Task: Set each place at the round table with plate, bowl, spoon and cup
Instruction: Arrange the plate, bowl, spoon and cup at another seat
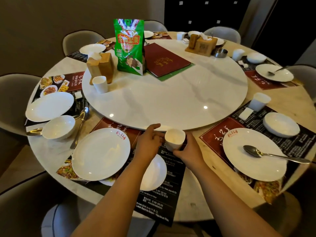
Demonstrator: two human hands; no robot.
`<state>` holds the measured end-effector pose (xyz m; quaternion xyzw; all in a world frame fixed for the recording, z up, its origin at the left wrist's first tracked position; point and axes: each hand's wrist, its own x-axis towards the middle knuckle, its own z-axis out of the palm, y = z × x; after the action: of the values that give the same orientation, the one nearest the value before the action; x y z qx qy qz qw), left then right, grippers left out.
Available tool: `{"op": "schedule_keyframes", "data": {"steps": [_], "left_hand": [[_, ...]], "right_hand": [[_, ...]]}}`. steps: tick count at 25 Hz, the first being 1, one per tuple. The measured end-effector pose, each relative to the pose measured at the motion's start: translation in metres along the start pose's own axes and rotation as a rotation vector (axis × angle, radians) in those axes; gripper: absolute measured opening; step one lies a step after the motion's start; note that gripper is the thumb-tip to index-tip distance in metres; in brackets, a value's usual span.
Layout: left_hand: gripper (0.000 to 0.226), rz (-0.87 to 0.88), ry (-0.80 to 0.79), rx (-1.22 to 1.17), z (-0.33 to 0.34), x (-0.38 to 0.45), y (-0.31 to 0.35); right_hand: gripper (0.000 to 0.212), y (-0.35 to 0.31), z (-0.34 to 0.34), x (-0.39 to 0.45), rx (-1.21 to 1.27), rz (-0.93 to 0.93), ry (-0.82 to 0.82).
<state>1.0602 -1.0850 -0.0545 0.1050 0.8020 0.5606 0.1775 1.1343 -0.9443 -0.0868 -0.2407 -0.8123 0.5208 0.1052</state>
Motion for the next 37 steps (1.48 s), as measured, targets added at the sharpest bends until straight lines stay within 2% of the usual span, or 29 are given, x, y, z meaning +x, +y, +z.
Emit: {"op": "schedule_keyframes", "data": {"steps": [12, 18, 21, 28, 33, 37], "left_hand": [[0.037, -0.003, -0.085, 0.092, -0.001, -0.009, -0.006], [0.031, 0.016, -0.082, -0.024, -0.048, -0.043, -0.013], [0.031, 0.008, -0.09, -0.09, -0.086, -0.074, -0.026], [0.022, -0.035, -0.012, -0.185, -0.169, -0.123, -0.059], [0.023, -0.067, 0.087, -0.212, -0.229, -0.15, -0.087], [0.021, -0.098, 0.173, -0.289, -0.282, -0.168, -0.107]], "right_hand": [[0.068, 0.005, 0.011, -0.01, -0.025, 0.003, 0.08], [0.068, -0.026, 0.021, -0.069, 0.053, 0.039, 0.314], [0.061, -0.046, 0.045, -0.112, 0.065, 0.04, 0.354], [0.035, -0.105, 0.127, -0.172, 0.144, 0.052, 0.214], [0.031, -0.131, 0.185, -0.19, 0.213, 0.063, 0.043], [0.03, -0.151, 0.234, -0.201, 0.225, 0.018, -0.019]]}}
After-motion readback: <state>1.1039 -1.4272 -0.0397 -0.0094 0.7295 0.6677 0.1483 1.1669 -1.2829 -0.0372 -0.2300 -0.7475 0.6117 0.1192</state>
